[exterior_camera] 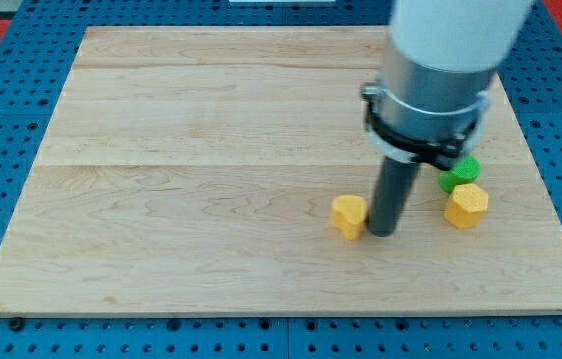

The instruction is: Push the yellow hexagon closer to the yellow heart

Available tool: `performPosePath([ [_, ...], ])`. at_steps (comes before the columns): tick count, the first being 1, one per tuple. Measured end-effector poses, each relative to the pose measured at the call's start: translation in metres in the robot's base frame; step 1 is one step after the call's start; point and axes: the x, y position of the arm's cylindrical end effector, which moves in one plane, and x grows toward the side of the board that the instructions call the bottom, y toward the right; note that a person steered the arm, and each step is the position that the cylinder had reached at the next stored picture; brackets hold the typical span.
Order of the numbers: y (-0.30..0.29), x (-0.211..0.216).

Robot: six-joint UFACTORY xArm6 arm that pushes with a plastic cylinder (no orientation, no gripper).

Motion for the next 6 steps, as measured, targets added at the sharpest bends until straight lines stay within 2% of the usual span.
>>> performPosePath([
  [1, -0.056, 0.003],
  [2, -0.115, -0.015],
  [3, -0.137, -0.045],
  [4, -0.111, 0.005],
  [6, 0.055, 0.017],
])
